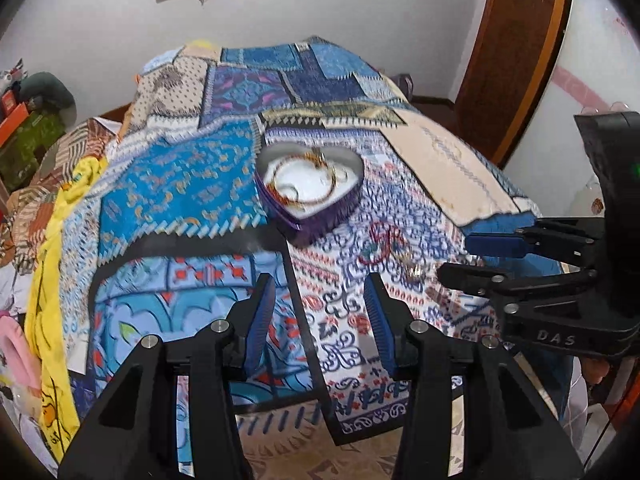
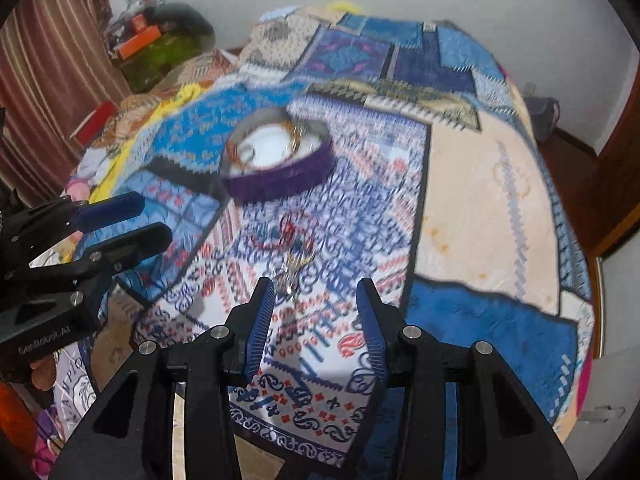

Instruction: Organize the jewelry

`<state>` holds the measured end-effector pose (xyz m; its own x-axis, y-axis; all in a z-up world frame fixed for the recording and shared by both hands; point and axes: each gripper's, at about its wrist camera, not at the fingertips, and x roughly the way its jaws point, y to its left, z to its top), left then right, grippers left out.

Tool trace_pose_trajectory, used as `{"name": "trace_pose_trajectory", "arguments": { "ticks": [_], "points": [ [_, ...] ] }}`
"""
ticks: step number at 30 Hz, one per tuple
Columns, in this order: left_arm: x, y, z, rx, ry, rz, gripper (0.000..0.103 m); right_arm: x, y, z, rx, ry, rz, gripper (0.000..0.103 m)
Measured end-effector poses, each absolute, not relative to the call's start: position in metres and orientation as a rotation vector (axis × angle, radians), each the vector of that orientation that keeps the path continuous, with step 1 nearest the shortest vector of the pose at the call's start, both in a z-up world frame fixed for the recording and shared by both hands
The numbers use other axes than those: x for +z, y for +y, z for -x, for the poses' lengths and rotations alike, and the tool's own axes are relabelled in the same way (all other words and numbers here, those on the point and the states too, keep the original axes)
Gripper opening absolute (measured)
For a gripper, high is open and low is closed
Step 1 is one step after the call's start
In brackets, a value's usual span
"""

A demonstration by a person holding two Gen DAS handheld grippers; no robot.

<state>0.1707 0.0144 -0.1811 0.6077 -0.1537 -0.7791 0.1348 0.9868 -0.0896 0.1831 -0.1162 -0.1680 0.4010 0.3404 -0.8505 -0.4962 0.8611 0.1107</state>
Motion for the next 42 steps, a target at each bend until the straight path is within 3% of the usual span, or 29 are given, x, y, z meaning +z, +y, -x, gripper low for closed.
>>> {"name": "trace_pose_trajectory", "arguments": {
  "ticks": [11, 16, 31, 34, 42],
  "points": [
    [-0.203, 0.016, -0.177, -0.173, 0.959, 0.050, 0.045, -0.182, -0.096, -0.188, 0.574, 1.051, 0.224, 0.038],
    [-0.204, 0.010, -0.180, -0.189, 0.957, 0.043, 0.045, -0.185, -0.093, -0.189, 0.587, 1.039, 0.257, 0.015],
    [-0.208, -0.035, -0.194, -0.291, 0.959, -0.014, 0.044, -0.174, -0.140, -0.192, 0.529, 1.025, 0.137, 0.014],
    [-0.212, -0.042, -0.199, -0.313, 0.974, -0.021, 0.026, -0.174, -0.148, -0.192, 0.516, 1.023, 0.124, 0.014],
    [-0.217, -0.054, -0.208, -0.341, 0.984, -0.037, 0.022, -0.172, -0.157, -0.191, 0.521, 1.008, 0.108, 0.014]
  ]
}}
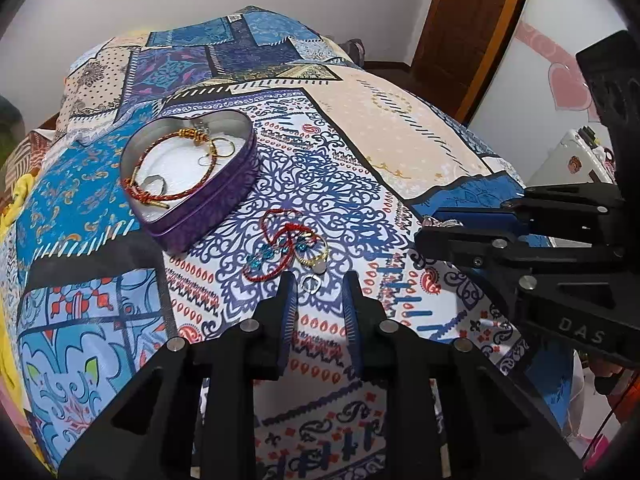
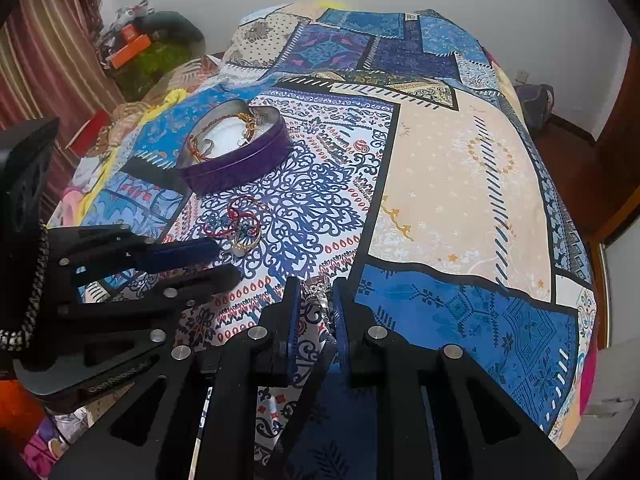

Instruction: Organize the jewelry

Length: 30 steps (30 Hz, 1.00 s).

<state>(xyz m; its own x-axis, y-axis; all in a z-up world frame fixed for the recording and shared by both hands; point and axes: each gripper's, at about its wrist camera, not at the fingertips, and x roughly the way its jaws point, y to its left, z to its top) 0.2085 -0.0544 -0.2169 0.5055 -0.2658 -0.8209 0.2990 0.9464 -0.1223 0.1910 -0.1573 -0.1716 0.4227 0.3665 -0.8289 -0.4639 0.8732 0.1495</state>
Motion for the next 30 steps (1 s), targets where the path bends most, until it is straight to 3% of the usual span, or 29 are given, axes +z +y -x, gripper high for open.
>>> {"name": "trace_pose_trajectory", "arguments": {
  "ticks": [4, 7, 17, 30],
  "points": [
    [-0.218, -0.055, -0.211, -0.327, 0.982, -0.020, 0.020, -0.170, -0.160, -0.191, 0.527, 1.002, 0.099, 0.014],
    [-0.220, -0.053, -0.212, -0.316, 0.983, -0.014, 0.009, -0.169, -0.161, -0.191, 0.526, 0.998, 0.098, 0.015],
    [-0.210, -0.044, -0.205, -0.291, 0.962, 0.004, 0.009, -0.158, -0.159, -0.189, 0.523, 0.975, 0.090, 0.015],
    [-0.160, 0.002, -0.197, -0.215, 0.827, 0.054, 0.009, -0.126, -0.137, -0.194, 0.545, 0.894, 0.091, 0.015]
  ]
}}
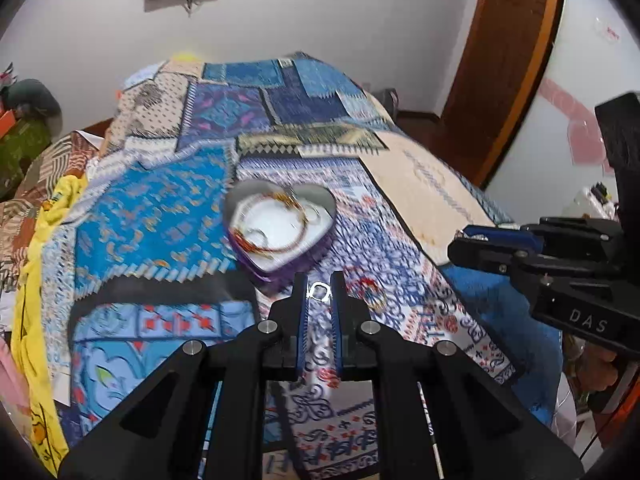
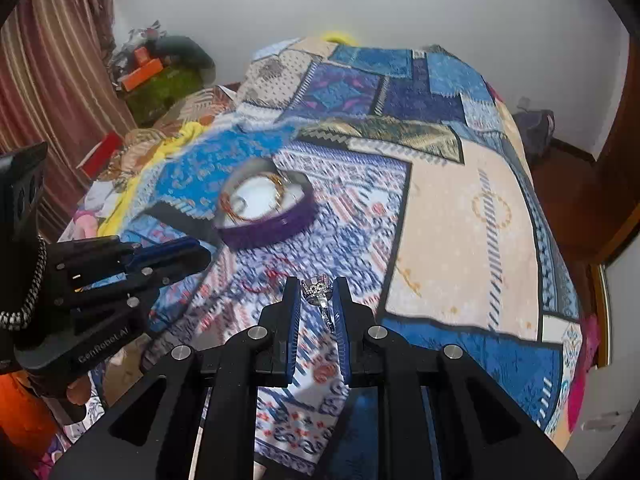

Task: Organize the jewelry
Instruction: 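Carry both pieces over the heart tin and lower them inside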

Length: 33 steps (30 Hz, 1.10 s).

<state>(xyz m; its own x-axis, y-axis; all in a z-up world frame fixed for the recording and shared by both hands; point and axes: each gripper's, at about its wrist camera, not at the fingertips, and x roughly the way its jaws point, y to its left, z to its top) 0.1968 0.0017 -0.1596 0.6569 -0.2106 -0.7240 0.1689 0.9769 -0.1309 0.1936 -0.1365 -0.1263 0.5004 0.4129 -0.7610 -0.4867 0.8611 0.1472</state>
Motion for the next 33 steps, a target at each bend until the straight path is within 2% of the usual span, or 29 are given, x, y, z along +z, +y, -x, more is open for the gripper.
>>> {"name": "trace_pose_trajectory", "arguments": {
  "ticks": [16, 33],
  "points": [
    [-0.124, 0.035, -0.217, -0.176, 0.707, 0.080, 0.009, -0.099, -0.101, -0.222, 0.589, 0.813, 0.091, 0.015],
    [-0.160, 0.038, -0.258, -0.244, 0.779, 0.118, 0.009, -0.125, -0.074, -0.256, 0.600, 0.867, 0.154, 0.015]
  ]
}}
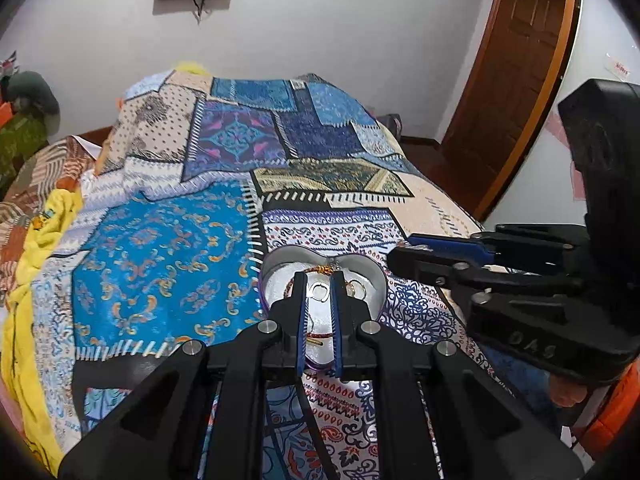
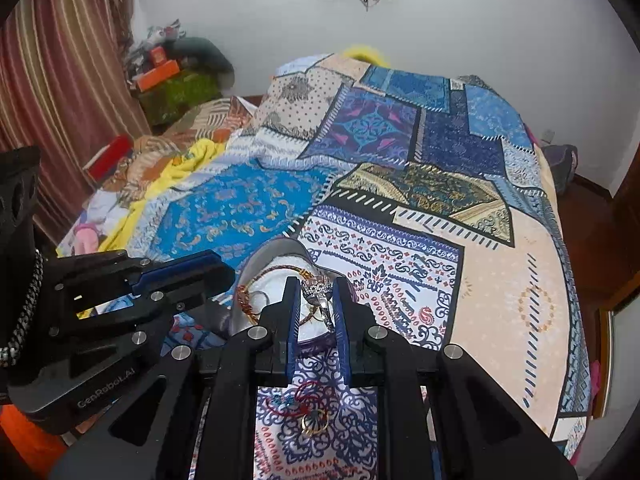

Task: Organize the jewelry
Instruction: 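Carry both pieces over the heart tin and lower them inside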

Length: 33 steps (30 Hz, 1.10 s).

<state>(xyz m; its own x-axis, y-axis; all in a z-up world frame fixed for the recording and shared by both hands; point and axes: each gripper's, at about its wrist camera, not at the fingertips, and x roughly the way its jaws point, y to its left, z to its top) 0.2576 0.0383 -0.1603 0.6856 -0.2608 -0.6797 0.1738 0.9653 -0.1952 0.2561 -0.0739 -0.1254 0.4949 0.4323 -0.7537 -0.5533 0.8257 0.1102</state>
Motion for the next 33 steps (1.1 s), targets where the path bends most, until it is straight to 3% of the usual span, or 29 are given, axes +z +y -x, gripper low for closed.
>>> {"name": "trace_pose_trajectory", "arguments": {
  "ticks": [33],
  "points": [
    [-0.169, 0.060, -0.267, -0.228, 0.791, 0.113, 0.009, -0.154, -0.043, -0.271, 0.689, 0.956, 0.246, 0.015]
  ]
}}
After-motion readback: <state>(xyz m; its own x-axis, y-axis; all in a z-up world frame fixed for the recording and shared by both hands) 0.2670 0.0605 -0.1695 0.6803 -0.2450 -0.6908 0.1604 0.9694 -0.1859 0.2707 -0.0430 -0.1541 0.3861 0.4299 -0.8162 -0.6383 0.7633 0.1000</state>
